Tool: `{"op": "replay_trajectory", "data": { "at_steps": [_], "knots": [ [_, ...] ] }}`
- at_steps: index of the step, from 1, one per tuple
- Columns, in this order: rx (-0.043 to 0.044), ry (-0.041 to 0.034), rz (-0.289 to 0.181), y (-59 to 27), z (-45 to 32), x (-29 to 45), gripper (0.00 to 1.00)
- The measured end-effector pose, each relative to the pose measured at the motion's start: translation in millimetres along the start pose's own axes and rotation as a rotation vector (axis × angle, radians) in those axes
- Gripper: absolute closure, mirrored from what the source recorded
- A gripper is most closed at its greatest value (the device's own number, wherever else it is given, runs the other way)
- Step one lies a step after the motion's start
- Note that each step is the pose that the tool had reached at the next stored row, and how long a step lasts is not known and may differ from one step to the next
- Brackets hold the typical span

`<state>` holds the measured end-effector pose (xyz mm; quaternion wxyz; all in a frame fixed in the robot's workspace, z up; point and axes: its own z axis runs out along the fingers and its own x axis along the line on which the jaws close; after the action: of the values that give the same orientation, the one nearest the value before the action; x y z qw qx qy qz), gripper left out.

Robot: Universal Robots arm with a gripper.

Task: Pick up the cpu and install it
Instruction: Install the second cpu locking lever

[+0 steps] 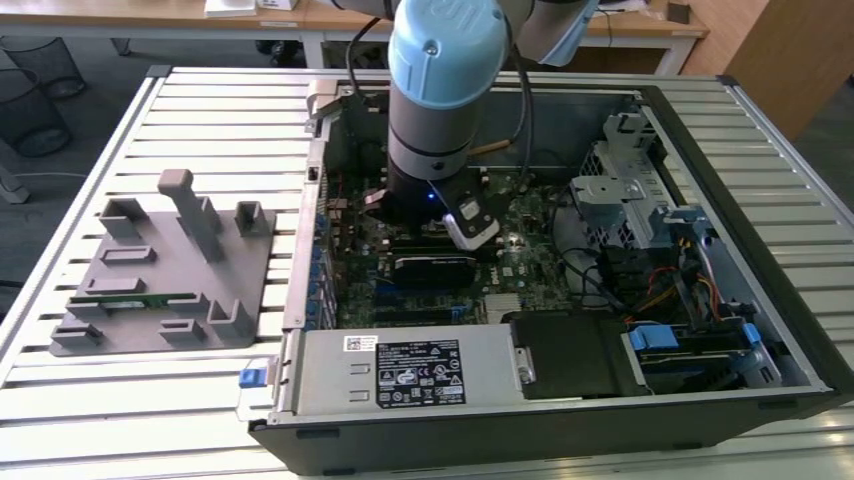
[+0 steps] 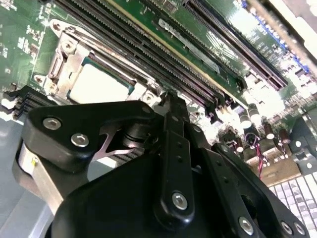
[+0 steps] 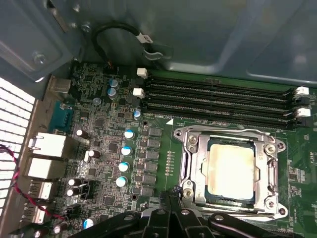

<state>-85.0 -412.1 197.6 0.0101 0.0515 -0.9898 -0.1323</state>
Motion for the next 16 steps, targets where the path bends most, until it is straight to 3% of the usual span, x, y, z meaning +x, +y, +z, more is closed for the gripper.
{"op": "replay_trajectory", "data": {
  "at_steps": [5, 10, 16],
  "knots": [
    [-0.0001, 0.0000, 0.000, 1.4, -5.1, 0.0, 0.89],
    [-0.0003, 0.0001, 0.000, 5.2, -19.0, 0.1, 0.89],
    [-0.0092, -0.0009, -0.001, 9.2, -33.9, 0.2, 0.89]
  ]
}}
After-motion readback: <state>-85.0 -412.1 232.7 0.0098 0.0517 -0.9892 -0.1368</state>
